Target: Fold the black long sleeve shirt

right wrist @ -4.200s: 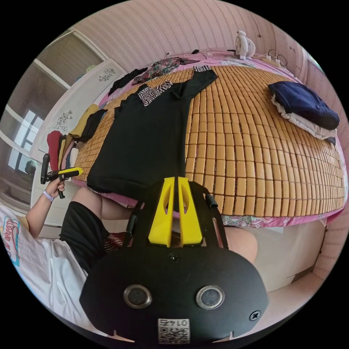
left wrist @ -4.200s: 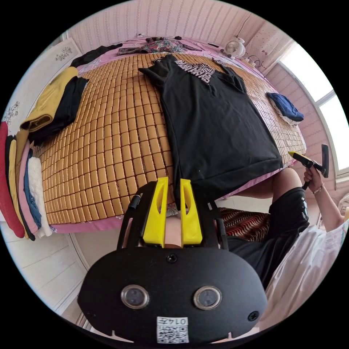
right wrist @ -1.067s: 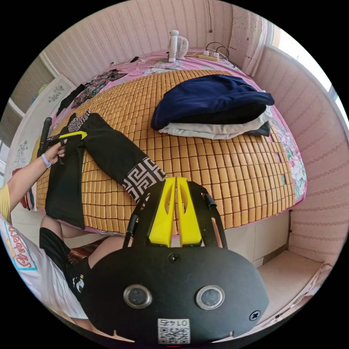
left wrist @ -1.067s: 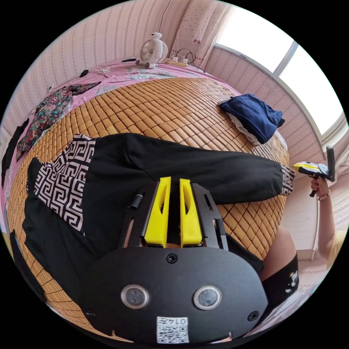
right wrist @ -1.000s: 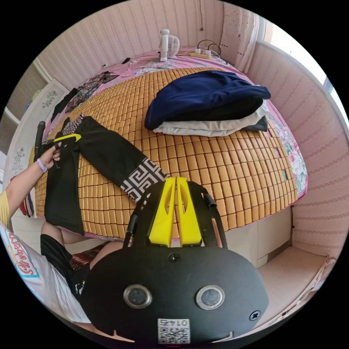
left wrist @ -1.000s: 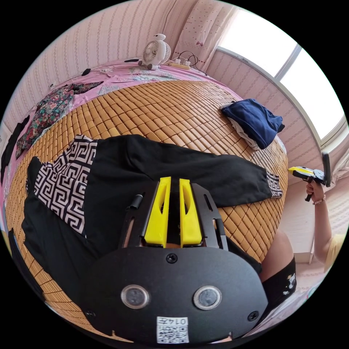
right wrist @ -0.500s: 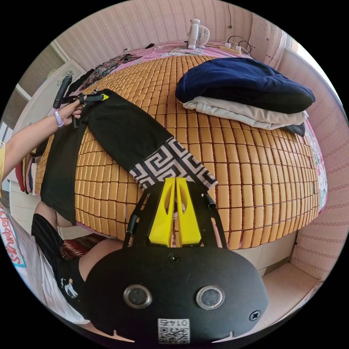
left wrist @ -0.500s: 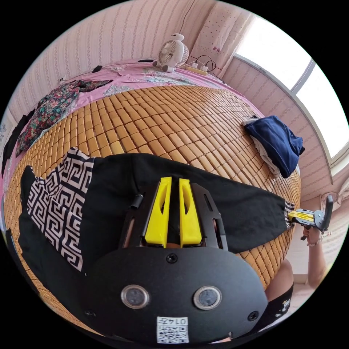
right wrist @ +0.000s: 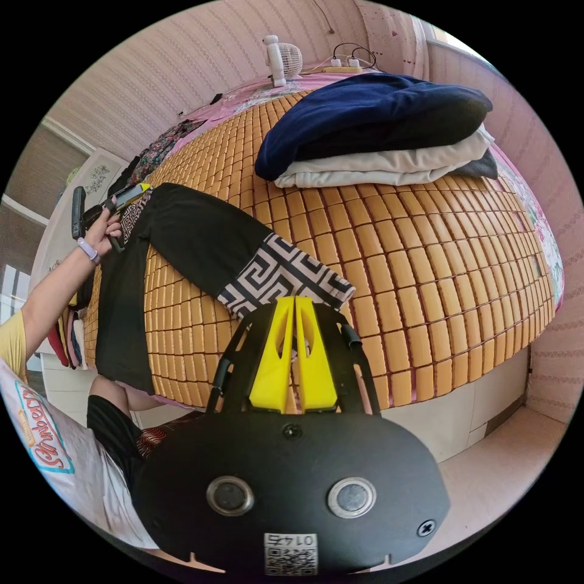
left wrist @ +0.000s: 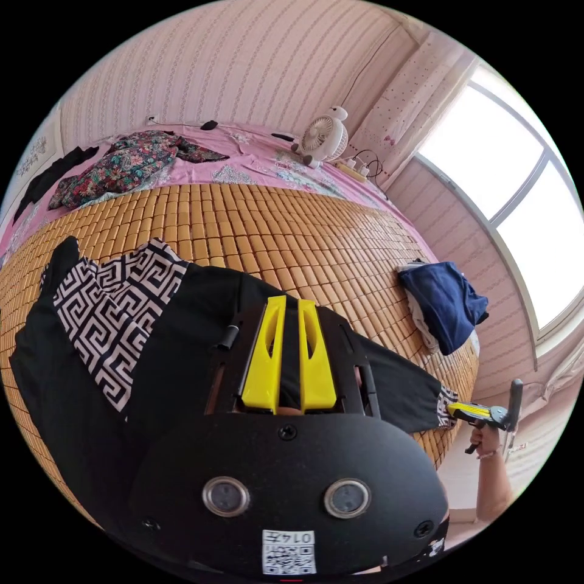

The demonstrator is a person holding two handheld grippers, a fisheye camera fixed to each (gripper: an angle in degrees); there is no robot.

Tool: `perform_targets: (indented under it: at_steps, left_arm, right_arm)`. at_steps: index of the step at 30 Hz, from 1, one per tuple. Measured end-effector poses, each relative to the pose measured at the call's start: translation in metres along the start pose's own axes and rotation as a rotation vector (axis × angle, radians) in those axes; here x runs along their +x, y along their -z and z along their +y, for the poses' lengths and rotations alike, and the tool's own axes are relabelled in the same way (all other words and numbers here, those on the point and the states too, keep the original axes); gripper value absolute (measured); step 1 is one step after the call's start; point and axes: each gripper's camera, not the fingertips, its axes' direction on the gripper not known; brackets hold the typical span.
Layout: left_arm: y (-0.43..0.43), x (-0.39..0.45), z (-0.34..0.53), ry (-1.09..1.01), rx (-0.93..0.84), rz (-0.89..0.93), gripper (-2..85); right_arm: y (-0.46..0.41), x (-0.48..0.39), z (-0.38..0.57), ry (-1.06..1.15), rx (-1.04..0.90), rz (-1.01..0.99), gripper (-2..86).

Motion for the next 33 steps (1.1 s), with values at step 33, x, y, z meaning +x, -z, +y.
perform_targets:
  at_steps: [33]
  left_arm:
    - [0.481, -0.049, 0.487, -0.007, 0.307, -0.165, 3.1]
  right_arm:
    - [0.197, -0.36, 0.248, 0.461, 0.546, 0.091, -0.3]
